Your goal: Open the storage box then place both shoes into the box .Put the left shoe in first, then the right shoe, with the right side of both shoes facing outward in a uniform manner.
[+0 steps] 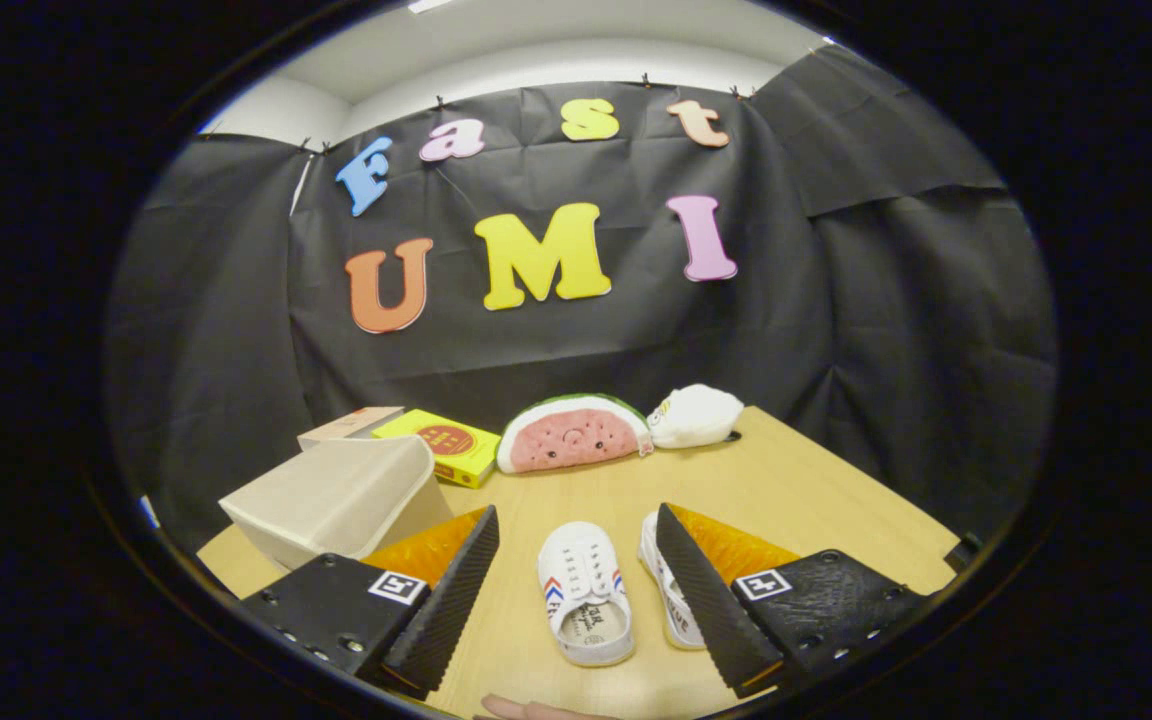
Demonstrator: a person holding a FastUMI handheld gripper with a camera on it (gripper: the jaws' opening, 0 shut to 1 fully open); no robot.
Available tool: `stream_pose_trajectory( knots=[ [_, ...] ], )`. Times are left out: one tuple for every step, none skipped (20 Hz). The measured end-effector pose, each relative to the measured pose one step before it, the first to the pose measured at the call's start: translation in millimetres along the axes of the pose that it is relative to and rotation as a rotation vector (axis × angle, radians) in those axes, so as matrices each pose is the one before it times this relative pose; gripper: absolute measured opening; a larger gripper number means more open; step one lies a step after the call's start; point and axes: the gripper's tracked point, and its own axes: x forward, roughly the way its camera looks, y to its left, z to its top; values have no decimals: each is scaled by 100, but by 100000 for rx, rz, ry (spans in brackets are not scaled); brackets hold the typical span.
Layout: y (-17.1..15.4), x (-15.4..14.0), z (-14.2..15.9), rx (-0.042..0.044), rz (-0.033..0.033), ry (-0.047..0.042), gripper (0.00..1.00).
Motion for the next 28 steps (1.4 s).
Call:
stream_pose_trajectory(
  knots=[
    [448, 1352, -401, 3399, 2786, 4376, 96],
    [818, 1110, -123, 3613, 4442, 4408, 96],
    [672, 1211, -327, 3208, 3544, 4732, 96],
    [536, 1266, -251, 3445, 3370, 5380, 96],
    [657, 1131, -45, 2807, 4260, 4674, 96],
    [823, 1111, 149, 2476, 4768, 4564, 95],
    [619, 965, 264, 2009, 3691, 3160, 94],
    [820, 983, 341, 1944, 4831, 2948, 95],
    [912, 989, 124, 2146, 4952, 3426, 95],
    [790, 917, 141, 2459, 5465, 3412, 94],
    [843, 942, 154, 3208, 6205, 3766, 95],
    [850, 921, 195, 2330, 5777, 3042, 94],
    [857, 893, -327, 1220, 4749, 4065, 94],
    [465, 947, -87, 104, 2579, 3779, 95],
    [75, 817, -96, -660, 1909, 2232, 94],
    [-120, 787, 14, 164, 1019, 1823, 94],
    [-27, 941, -19, 753, 1918, 1907, 94],
    [134, 770, -207, 2565, 3004, 3154, 94],
    [355, 668, -514, 2442, 3743, 3881, 94],
    [166, 554, -156, 1632, 2717, 2246, 94],
    [-100, 698, 0, 1132, 1220, 1128, 95],
    [38, 386, 79, 1203, 1762, 639, 94],
    [540, 227, 2, 1572, 2631, 873, 94],
    [205, 399, 215, 2286, 2033, 361, 94],
    [100, 279, 194, 2690, 1376, 599, 94],
    [118, 474, 139, 2006, 1288, 1453, 94],
    [-131, 490, 146, 1006, 240, 1431, 94],
    [-494, 618, 358, 930, -881, 1136, 94]
  ],
)
